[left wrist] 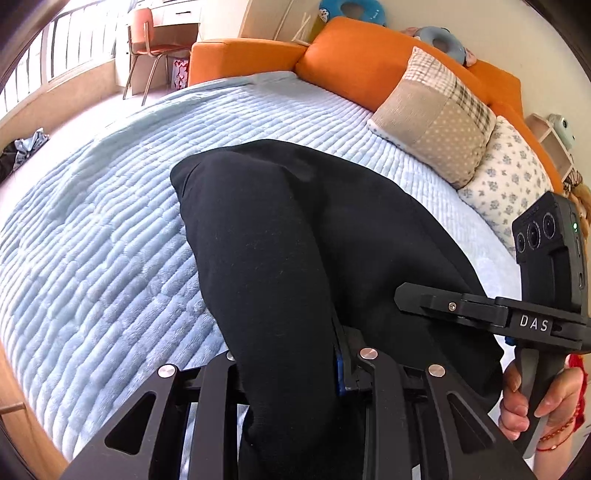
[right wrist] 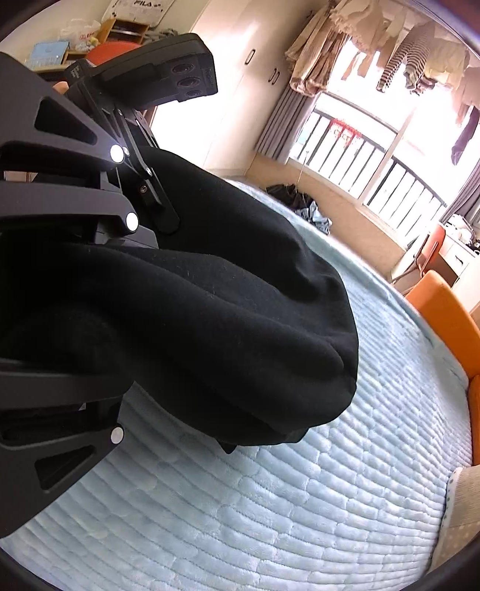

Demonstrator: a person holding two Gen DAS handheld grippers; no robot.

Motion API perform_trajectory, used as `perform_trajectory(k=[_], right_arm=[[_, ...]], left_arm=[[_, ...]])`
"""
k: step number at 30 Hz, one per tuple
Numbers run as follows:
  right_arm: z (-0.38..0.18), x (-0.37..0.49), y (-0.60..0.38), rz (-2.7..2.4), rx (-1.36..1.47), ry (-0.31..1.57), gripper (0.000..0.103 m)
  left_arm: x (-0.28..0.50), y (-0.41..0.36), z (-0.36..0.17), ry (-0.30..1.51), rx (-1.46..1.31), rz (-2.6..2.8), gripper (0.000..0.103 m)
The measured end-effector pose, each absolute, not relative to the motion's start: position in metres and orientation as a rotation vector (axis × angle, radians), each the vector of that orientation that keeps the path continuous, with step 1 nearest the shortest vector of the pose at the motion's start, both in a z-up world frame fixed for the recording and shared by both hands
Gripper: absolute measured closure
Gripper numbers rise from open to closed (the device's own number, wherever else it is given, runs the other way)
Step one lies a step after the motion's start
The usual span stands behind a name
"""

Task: Fold large clothes
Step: 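Lower the folded jacket onto the bed and open both tools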

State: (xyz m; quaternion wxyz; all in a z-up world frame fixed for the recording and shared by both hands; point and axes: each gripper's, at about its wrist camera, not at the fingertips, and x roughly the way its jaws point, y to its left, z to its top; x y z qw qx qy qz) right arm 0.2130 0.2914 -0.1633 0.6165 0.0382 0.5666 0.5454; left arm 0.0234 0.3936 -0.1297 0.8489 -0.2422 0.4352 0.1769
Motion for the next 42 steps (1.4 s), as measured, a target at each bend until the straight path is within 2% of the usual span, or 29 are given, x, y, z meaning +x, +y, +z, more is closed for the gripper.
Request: perform_trajectory(k=[7,11,12,14,16,20,23,24,27,28,29,31,42], right_arm=[[-0.208,0.222,0.290,1.200,0.099,1.350,0.073],[-0.221,0.224,0.285,1.176,0.090,1.360,0.071],[-0.221,0.222,0.286,1.167,0.064,1.347,0.068],[-0.223,0.218,0.290,1.123,-0.010,1.320,0.051],[-0.219,0.212,0.294,1.077,-0.095,1.283,0.040],[-0.213,0.209,0.286,1.055,-0.130,1.256,0.037],[-0.206,0.205,0.279,1.045,-0.159,1.232,0.037],[-0.201,0.203,0.277,1.037,-0.177,1.217,0.036],[-0.187,0.197,0.271,1.021,-0.222,1.172,0.031],[-0.178,0.191,0.268,1.014,-0.232,1.146,0.028],[-0.170,0.188,0.265,1.001,-0.242,1.115,0.016],[-0.151,0.175,0.264,0.997,-0.262,1.022,0.004],[-0.103,0.116,0.237,0.945,-0.261,0.783,0.005]], left_arm=[[0.025,0.396,-0.173,0.975,-0.541,0.402,0.073],[0.015,0.403,-0.192,0.985,-0.613,0.402,0.066],[0.015,0.399,-0.195,0.994,-0.578,0.413,0.060],[0.016,0.393,-0.199,1.007,-0.518,0.445,0.052],[0.016,0.390,-0.199,1.002,-0.501,0.462,0.048],[0.013,0.391,-0.198,1.006,-0.487,0.493,0.036],[0.014,0.390,-0.196,1.009,-0.474,0.509,0.033],[0.013,0.389,-0.194,1.011,-0.460,0.523,0.028],[0.012,0.381,-0.183,1.023,-0.380,0.575,0.021],[0.012,0.379,-0.179,1.020,-0.347,0.597,0.020],[0.012,0.374,-0.173,1.011,-0.300,0.625,0.016],[0.010,0.367,-0.164,0.984,-0.240,0.660,0.013],[-0.014,0.333,-0.104,0.771,-0.208,0.731,0.012]])
